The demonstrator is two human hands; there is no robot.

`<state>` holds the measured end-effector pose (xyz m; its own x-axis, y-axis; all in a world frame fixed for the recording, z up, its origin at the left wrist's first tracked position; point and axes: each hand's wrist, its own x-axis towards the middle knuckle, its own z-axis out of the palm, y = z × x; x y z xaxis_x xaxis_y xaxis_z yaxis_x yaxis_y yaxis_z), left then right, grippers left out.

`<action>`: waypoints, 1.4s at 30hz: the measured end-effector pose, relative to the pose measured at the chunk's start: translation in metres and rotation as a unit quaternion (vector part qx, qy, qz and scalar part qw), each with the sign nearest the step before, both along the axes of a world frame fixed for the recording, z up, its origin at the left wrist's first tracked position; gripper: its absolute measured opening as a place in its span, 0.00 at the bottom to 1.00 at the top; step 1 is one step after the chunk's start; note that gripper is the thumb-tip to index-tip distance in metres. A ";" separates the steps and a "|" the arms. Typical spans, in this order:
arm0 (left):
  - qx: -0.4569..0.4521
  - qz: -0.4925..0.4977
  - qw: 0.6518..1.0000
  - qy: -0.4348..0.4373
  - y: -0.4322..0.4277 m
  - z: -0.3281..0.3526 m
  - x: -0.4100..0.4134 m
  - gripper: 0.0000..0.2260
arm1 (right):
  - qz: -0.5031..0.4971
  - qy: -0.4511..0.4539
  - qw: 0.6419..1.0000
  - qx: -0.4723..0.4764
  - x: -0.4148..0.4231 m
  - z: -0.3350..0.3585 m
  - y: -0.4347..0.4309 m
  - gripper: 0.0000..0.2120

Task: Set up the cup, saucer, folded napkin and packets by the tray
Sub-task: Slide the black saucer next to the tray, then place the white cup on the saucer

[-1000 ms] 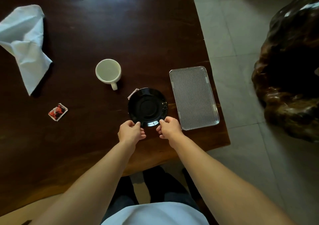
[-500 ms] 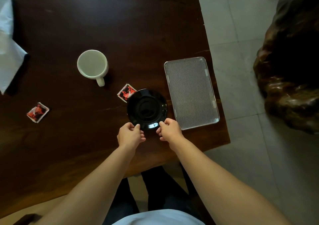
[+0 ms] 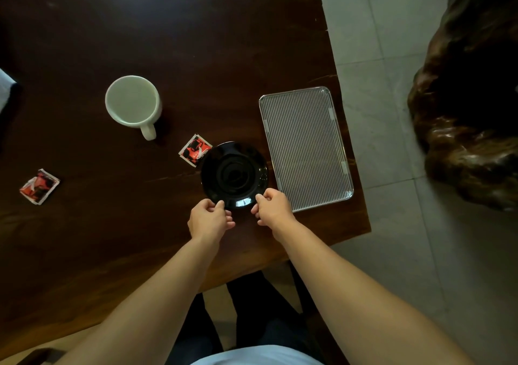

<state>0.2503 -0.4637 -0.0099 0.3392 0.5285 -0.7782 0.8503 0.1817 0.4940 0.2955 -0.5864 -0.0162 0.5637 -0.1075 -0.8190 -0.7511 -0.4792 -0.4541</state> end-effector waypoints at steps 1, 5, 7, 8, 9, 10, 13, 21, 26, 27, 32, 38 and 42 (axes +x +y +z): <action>0.001 -0.003 1.000 -0.001 0.000 0.000 0.000 0.08 | -0.001 -0.001 1.000 0.000 0.001 -0.001 0.000 0.10; 0.002 -0.011 1.000 -0.013 0.000 -0.001 0.004 0.07 | -0.008 -0.006 1.000 0.002 0.004 -0.004 0.000 0.10; 0.004 -0.017 1.000 -0.017 0.001 -0.002 0.006 0.07 | -0.010 -0.008 1.000 0.004 0.007 -0.005 0.000 0.10; 0.004 -0.019 1.000 -0.019 0.001 -0.003 0.007 0.07 | -0.012 -0.009 1.000 0.004 0.008 -0.005 0.000 0.10; 0.004 -0.019 1.000 -0.020 0.001 -0.003 0.008 0.06 | -0.012 -0.011 1.000 0.005 0.009 -0.006 0.000 0.10; 0.003 -0.018 1.000 -0.020 0.002 -0.004 0.009 0.05 | -0.012 -0.012 1.000 0.005 0.010 -0.007 0.000 0.10; 0.004 -0.025 0.999 -0.019 0.002 -0.005 0.011 0.05 | -0.016 -0.013 1.000 0.005 0.010 -0.008 0.001 0.09; 0.023 -0.059 0.998 -0.019 0.004 -0.007 0.012 0.06 | -0.006 -0.013 1.000 0.005 0.008 -0.007 0.001 0.10; 0.031 -0.112 0.993 -0.006 0.010 -0.005 0.011 0.08 | -0.015 -0.002 1.000 0.006 0.006 -0.004 0.003 0.10; 0.032 -0.125 0.992 -0.006 0.012 -0.003 0.010 0.09 | -0.019 0.000 1.000 0.008 0.006 -0.004 0.003 0.10; 0.025 -0.141 0.990 -0.004 0.023 0.004 0.004 0.07 | -0.017 -0.006 1.000 0.006 0.006 0.003 -0.001 0.11; 0.026 -0.162 0.986 -0.012 0.031 0.025 0.004 0.06 | 0.013 -0.014 0.998 -0.062 0.006 0.019 0.000 0.11; 0.058 -0.199 0.978 -0.028 0.038 0.049 0.003 0.06 | 0.041 -0.040 0.996 -0.073 0.007 0.041 0.010 0.09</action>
